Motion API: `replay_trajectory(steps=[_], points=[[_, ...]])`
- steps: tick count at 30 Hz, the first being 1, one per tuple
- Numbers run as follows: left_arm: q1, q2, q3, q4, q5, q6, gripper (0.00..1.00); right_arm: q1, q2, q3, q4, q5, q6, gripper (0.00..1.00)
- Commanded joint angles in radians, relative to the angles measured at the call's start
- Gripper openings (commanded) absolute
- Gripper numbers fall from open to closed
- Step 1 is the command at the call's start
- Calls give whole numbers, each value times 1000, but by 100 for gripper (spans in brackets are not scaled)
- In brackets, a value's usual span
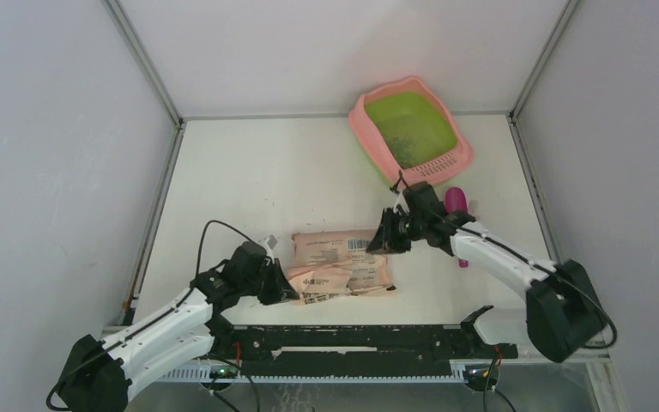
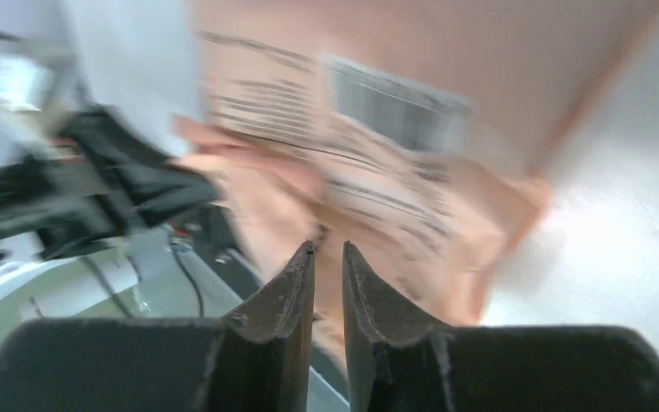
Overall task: Fill the litter box with clean litter
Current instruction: Close the cat litter bag at the center of the board.
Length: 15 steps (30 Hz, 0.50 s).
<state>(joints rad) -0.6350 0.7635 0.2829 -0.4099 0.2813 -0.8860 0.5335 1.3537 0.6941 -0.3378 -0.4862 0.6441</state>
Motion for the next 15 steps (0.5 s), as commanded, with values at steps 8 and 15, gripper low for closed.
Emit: replay_trajectory(steps=[8, 15], points=[[-112, 81, 41, -44, -100, 30, 4, 231, -187, 265, -166, -50, -14, 28], [-120, 110, 70, -68, -113, 59, 5, 389, -98, 119, 47, 24, 90, 28]])
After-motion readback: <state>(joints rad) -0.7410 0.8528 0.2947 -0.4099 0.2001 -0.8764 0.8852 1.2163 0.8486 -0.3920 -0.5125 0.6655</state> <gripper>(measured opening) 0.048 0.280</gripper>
